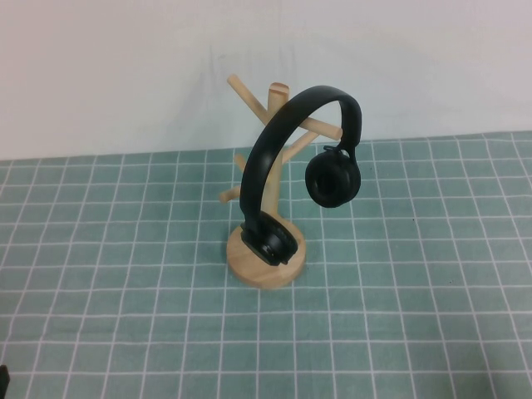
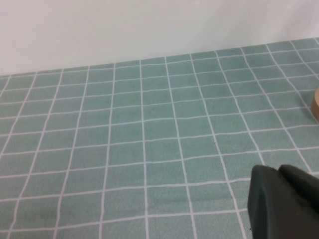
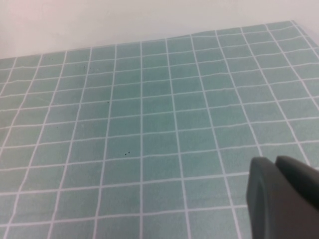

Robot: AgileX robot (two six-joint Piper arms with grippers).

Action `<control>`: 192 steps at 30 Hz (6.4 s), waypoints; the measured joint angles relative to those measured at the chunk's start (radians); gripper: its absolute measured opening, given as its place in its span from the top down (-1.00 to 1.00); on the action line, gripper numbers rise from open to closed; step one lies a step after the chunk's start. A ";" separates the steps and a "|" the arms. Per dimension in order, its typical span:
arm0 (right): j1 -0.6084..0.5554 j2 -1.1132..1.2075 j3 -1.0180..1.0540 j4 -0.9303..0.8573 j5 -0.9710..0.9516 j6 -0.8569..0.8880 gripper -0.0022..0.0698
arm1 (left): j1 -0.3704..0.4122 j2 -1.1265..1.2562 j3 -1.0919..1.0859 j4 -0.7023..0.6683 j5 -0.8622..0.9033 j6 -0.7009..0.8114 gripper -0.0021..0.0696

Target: Take out the headphones from the headphone stand

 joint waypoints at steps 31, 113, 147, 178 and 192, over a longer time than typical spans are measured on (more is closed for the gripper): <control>0.000 0.000 0.000 -0.002 -0.004 0.000 0.96 | 0.000 0.000 0.000 0.000 0.000 0.000 0.96; 0.515 1.403 -0.932 1.823 0.088 -1.172 0.00 | 0.000 0.000 0.000 0.000 0.000 0.000 0.96; 0.516 1.605 -1.090 1.825 0.079 -1.113 -0.03 | 0.000 0.000 0.000 0.000 0.000 0.000 0.96; 0.516 1.429 -1.108 1.794 0.163 -1.184 0.77 | 0.000 0.000 0.000 0.000 0.000 0.000 0.96; 0.516 1.296 -1.099 1.402 0.208 -0.885 0.77 | 0.000 0.000 0.000 0.000 0.000 0.000 0.96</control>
